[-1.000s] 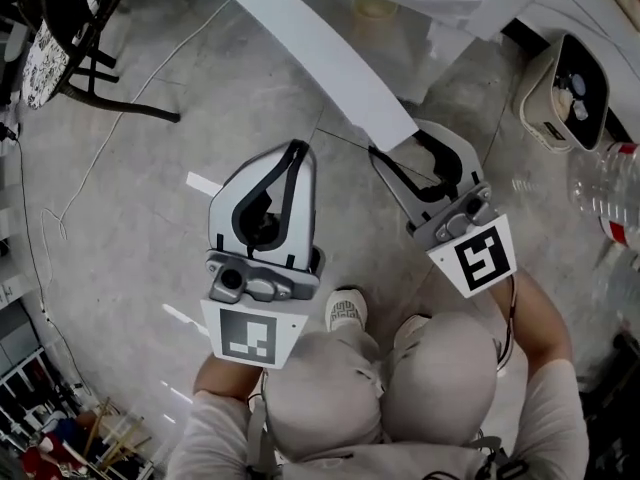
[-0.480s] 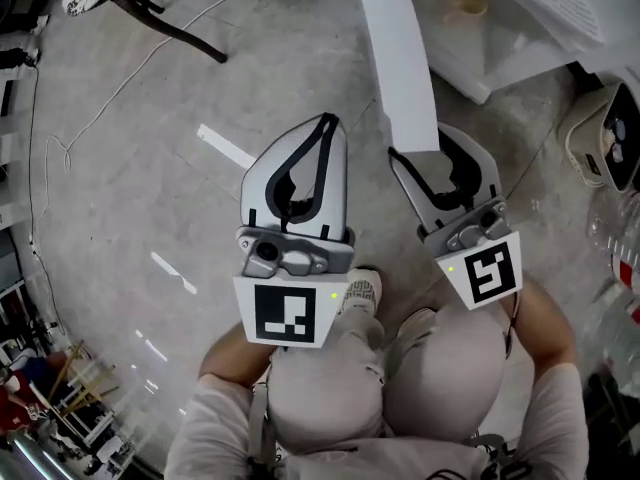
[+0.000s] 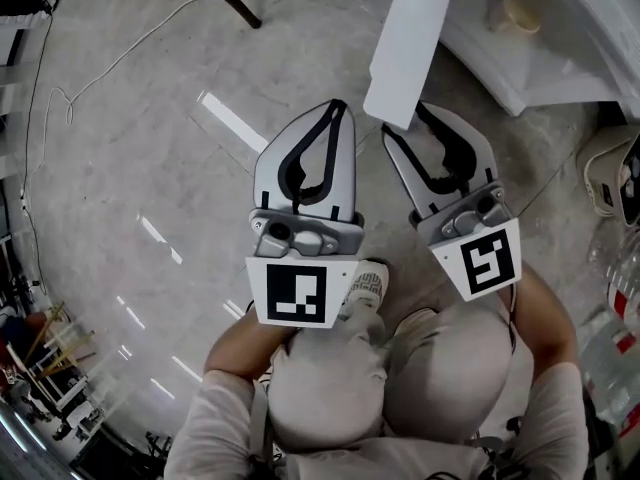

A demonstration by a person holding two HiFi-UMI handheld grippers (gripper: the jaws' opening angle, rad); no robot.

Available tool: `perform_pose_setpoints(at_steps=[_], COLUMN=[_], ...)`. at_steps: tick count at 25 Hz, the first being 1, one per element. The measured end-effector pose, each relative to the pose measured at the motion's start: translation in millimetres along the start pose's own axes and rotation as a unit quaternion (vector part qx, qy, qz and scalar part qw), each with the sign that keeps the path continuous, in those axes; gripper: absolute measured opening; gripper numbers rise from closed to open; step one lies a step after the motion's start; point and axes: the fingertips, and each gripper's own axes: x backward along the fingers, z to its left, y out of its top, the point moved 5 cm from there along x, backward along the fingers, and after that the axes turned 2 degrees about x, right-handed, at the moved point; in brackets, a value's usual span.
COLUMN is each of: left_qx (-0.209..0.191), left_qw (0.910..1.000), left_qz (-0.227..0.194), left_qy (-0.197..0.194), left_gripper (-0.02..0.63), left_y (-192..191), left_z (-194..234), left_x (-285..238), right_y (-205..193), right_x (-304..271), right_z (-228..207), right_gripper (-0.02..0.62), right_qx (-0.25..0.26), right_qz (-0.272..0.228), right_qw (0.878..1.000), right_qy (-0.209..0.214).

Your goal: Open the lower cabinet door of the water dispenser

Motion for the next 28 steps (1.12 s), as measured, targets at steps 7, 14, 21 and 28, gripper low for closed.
perform_pose_setpoints(at_steps=[7, 14, 21, 28], left_qx=[0.007, 0.007, 0.017, 0.015], left_qw=[0.9997, 0.9988, 0.997, 0.996], left_qz=[0.001, 0.006, 0.026, 0.021], left_qy=[0.023, 0.049, 0.07, 0.085], left_gripper=[0.005, 0.005, 0.005, 0.005], left_y=[-1, -13, -24, -21], left_z=[24, 48, 50, 65], left_x=[11, 11, 7, 13], right_y=[2, 0, 0, -6], right_x=[-37, -68, -86, -107], right_z=[11, 17, 19, 19], right_gripper=[0.153, 0.149, 0.149, 0.15], right_qx=[0.005, 0.016, 0.015, 0.013], right_qz=[-0.01, -0.01, -0.012, -0.007], right_qw=[1.0, 0.999, 0.999, 0.999], right_qy=[0.023, 0.037, 0.045, 0.047])
